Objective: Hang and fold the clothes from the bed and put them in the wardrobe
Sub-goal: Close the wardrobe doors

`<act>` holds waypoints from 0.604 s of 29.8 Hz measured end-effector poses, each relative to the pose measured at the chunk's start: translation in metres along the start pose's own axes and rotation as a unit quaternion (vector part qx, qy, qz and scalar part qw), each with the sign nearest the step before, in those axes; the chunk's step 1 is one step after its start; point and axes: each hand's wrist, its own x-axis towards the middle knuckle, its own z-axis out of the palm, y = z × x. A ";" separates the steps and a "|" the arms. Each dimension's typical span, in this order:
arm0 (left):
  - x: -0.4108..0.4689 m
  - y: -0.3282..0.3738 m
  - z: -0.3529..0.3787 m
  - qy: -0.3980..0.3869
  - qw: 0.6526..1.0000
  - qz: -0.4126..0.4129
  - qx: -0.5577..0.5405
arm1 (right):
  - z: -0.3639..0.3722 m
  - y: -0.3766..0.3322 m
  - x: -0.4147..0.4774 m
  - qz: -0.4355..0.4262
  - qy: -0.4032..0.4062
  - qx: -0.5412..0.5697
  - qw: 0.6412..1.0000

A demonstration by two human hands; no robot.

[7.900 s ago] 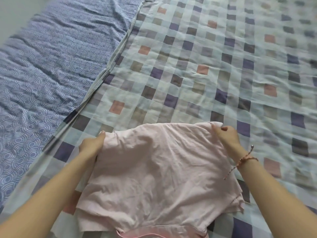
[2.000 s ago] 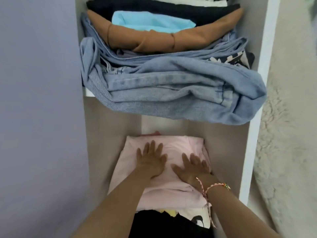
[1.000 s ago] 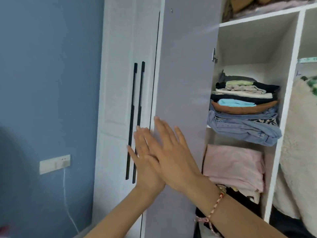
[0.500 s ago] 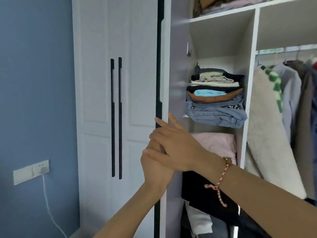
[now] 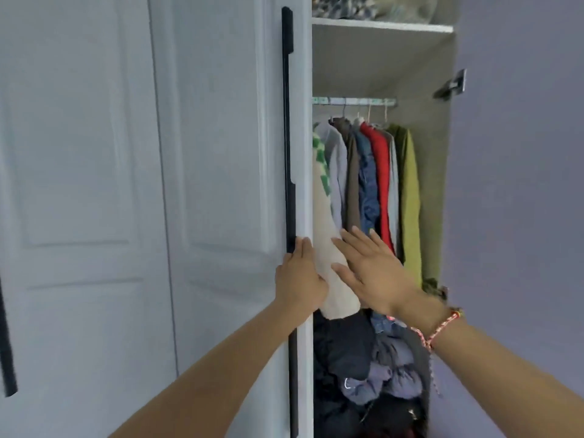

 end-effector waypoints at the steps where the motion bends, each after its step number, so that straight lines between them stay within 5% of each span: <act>1: 0.012 0.015 0.006 -0.043 0.999 -0.006 0.031 | 0.002 0.027 -0.016 0.062 -0.003 0.005 0.998; 5: 0.031 0.092 0.037 -0.103 0.992 0.064 0.031 | -0.022 0.133 -0.088 0.331 0.026 -0.005 0.943; 9: 0.038 0.187 0.076 -0.138 0.970 0.199 0.015 | -0.078 0.225 -0.162 0.566 0.221 -0.004 0.794; 14: 0.042 0.240 0.112 -0.132 0.943 0.302 0.043 | -0.103 0.269 -0.176 0.623 0.204 0.265 0.707; 18: 0.056 0.246 0.136 -0.089 0.925 0.365 0.063 | -0.101 0.285 -0.166 0.596 0.233 0.336 0.691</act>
